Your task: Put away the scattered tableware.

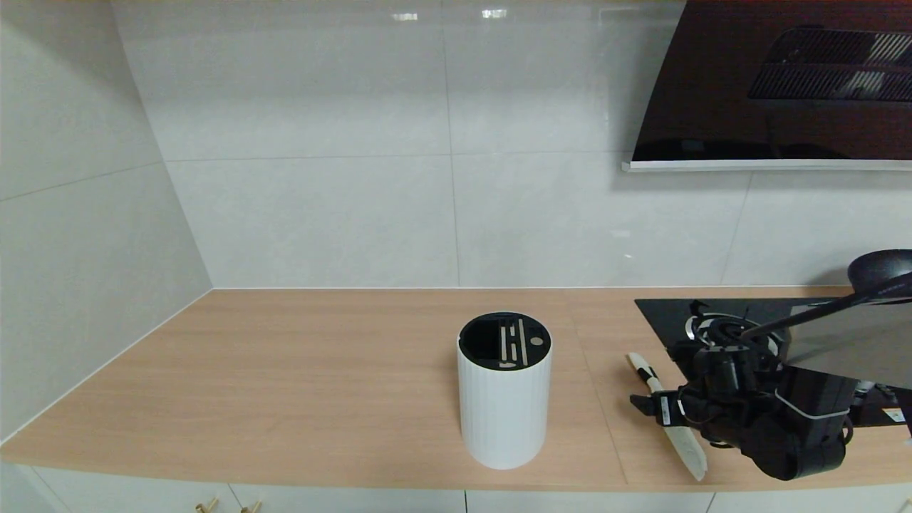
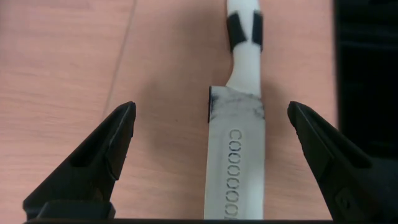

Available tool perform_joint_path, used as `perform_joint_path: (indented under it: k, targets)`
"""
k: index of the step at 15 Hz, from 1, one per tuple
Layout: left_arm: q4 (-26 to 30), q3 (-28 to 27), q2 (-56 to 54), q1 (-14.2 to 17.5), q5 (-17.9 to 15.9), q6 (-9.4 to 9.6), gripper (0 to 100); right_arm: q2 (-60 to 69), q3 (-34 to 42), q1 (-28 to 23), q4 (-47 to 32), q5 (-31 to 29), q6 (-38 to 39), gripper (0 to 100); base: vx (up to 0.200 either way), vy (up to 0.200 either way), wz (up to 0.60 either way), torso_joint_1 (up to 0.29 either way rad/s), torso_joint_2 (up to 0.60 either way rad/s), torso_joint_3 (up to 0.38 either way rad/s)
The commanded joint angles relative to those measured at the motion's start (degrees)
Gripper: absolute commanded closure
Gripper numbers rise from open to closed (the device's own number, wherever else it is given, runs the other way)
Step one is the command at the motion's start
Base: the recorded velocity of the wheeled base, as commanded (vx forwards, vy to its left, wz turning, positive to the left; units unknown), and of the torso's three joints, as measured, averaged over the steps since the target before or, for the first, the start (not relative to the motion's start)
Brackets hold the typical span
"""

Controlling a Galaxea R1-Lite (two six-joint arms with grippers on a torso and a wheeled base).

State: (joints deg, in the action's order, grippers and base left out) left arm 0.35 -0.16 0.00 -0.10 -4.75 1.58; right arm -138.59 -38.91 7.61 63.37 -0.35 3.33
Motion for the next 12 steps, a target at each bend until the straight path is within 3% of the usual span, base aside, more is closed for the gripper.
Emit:
perform_joint_path:
  k: [1,12]
  targets:
    - [0.0,0.1,0.0,0.0,0.0,0.00,0,-2.2,-1.1,0.0,0.0,0.0,0.0,0,0.000,0.000,0.00,0.000,0.00,0.000]
    - [0.0,0.0,0.0,0.0,0.0,0.00,0,-5.5,-4.2,-0.8,-0.4,-3.3,0.0,0,0.000,0.000,0.00,0.000,0.00,0.000]
